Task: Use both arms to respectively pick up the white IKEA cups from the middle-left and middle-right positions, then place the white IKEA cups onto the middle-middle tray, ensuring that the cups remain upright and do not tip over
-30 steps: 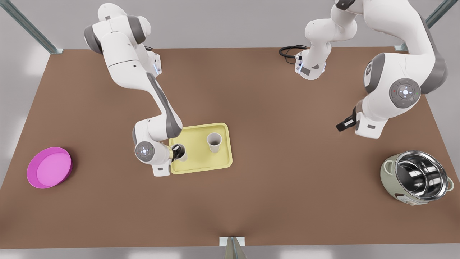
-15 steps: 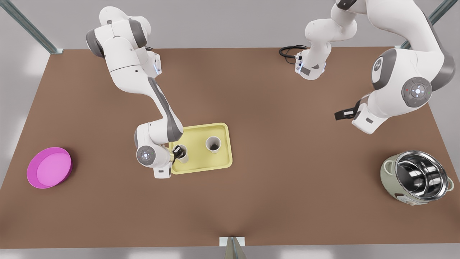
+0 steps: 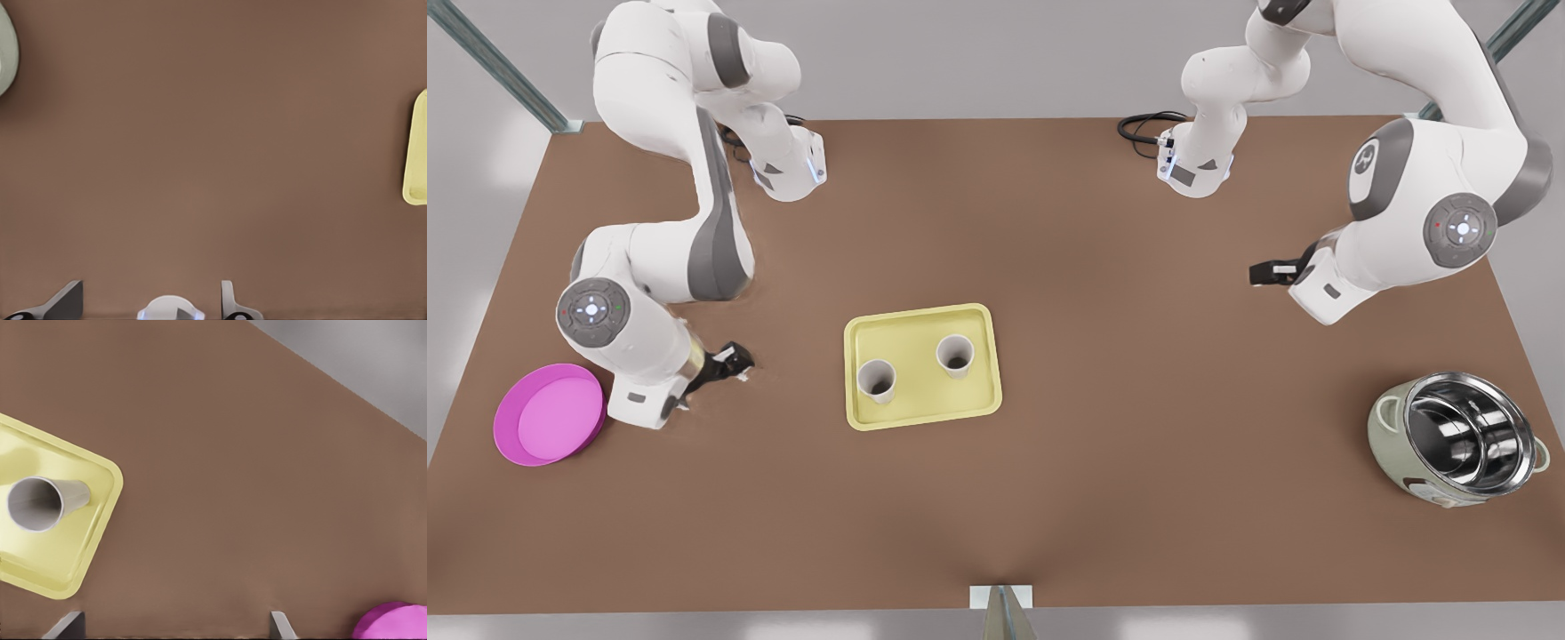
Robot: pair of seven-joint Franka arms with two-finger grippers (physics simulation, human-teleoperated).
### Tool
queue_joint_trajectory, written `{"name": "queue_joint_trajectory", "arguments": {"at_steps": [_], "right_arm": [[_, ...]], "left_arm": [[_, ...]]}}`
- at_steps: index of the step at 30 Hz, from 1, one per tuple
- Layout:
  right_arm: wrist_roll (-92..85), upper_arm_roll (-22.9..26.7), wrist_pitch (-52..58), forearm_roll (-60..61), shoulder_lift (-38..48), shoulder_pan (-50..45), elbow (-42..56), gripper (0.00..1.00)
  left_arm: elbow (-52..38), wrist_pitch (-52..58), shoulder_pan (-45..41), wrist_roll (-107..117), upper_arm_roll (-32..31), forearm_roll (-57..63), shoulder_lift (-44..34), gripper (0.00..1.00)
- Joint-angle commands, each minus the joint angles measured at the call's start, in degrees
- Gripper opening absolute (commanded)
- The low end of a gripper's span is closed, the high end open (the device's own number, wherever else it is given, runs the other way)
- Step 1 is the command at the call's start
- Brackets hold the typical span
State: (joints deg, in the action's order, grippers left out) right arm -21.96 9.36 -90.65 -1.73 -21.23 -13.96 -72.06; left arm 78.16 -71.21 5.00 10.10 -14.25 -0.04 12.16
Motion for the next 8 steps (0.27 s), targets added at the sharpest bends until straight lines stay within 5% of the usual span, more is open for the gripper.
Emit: {"name": "queue_joint_trajectory", "arguments": {"at_steps": [1, 2, 8], "right_arm": [[20.21, -2.41, 12.52, -3.37, 8.82, 5.42, -5.88, 1.00], [20.56, -6.64, 11.46, -2.85, 14.98, 9.65, -12.39, 1.00], [21.70, -6.11, 10.76, -1.35, 18.50, 10.09, -14.95, 1.00]], "left_arm": [[-0.03, 0.72, 0.36, -6.14, 0.01, -0.23, -0.03, 1.00], [-0.03, 0.81, 0.27, -5.88, -0.08, -0.23, -0.03, 1.00], [-0.03, 1.60, 0.27, -5.88, -0.08, -0.05, -0.03, 1.00]]}}
